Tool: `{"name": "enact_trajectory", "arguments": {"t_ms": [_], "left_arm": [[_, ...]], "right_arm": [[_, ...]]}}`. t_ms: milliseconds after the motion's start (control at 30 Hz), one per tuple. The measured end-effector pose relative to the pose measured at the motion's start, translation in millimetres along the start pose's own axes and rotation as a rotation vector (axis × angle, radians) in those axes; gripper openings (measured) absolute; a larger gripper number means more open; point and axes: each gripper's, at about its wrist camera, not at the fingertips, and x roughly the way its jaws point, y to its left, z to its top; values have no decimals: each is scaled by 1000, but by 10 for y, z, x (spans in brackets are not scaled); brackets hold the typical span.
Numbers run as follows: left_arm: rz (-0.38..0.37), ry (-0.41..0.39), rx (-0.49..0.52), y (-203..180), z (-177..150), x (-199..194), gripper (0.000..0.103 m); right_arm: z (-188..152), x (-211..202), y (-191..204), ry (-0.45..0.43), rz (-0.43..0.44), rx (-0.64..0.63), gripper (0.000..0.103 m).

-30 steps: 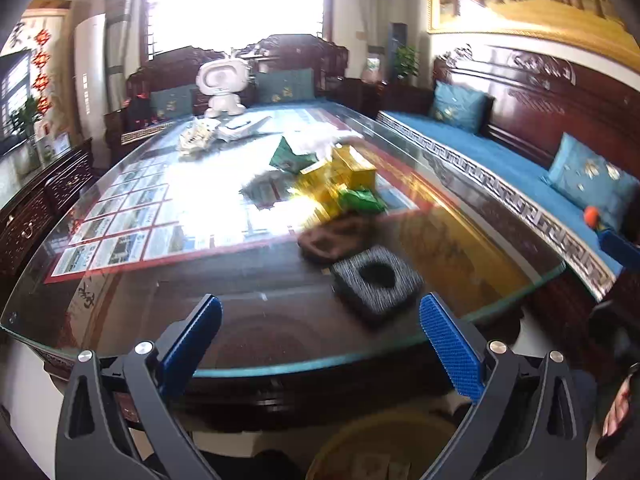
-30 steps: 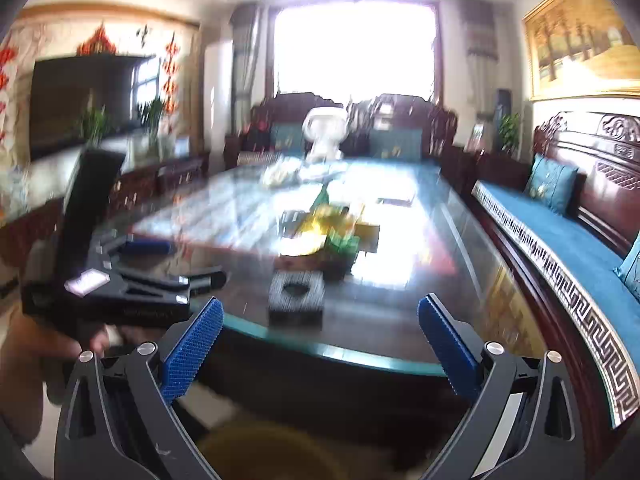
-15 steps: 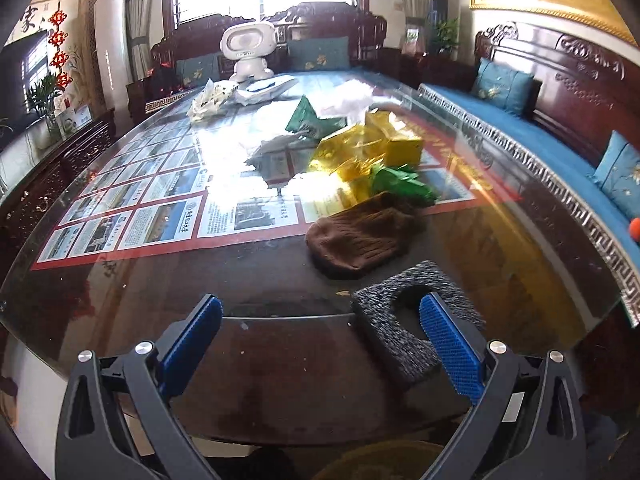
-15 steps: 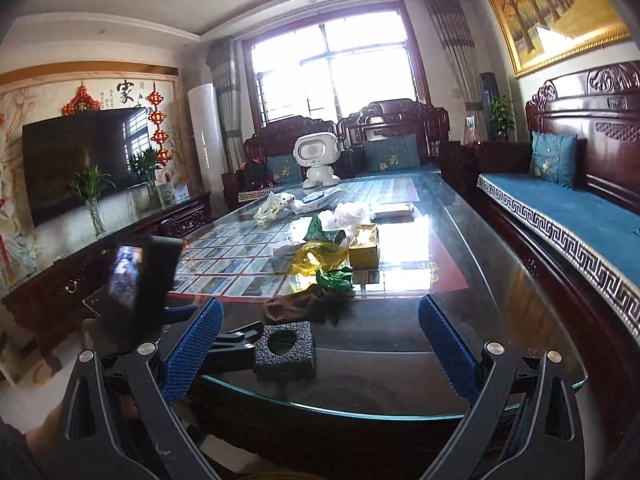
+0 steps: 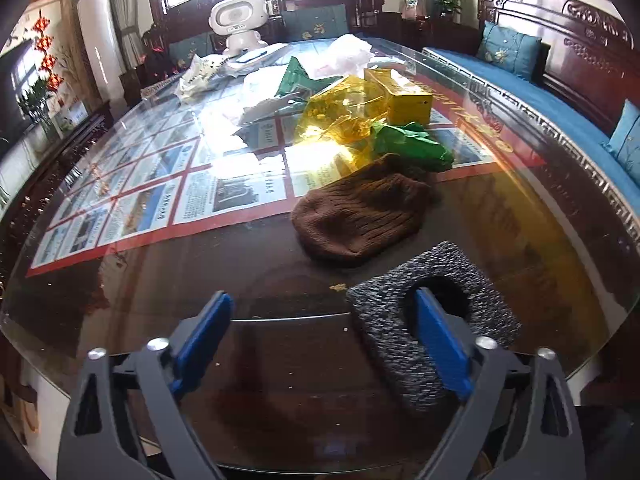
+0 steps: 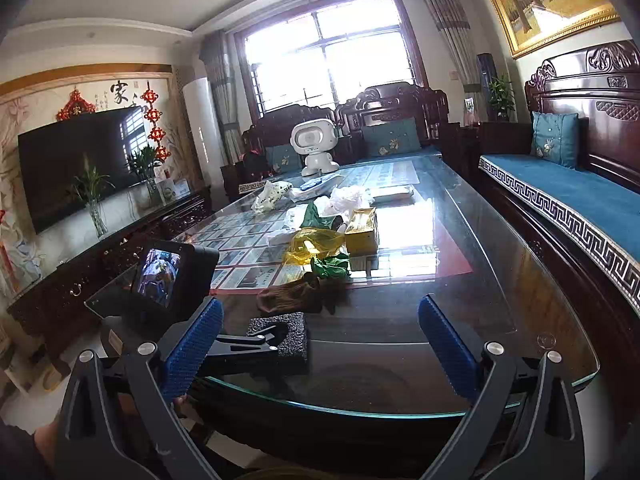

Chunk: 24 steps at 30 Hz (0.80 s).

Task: Collect trash
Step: 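Move the left tool to the black foam sponge and grasp it, then grasp the brown knit hat with the right tool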

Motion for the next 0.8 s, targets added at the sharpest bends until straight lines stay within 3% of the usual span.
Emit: {"name": "enact_trajectory", "arguments": {"t_ms": [33,100,267,467,800], "left_arm": [[-19,4,-4,3,-1,-1,74],[-37,3,-2,-2,8,-5,54],[-126,-26,-3,11,-13,-36,31],[-190,-51,-85,282,-57,-48,28],[-138,-97,-155,799,-84,-138,28]], "right_arm": [[4,16,4,4,-1,-1,95],[5,58,13,16,-6,1,95],[-8,317,35,70,-8,-4,95],[-61,740,10,157,-5,24,95],[67,1497,416,289,34,5,95]]}}
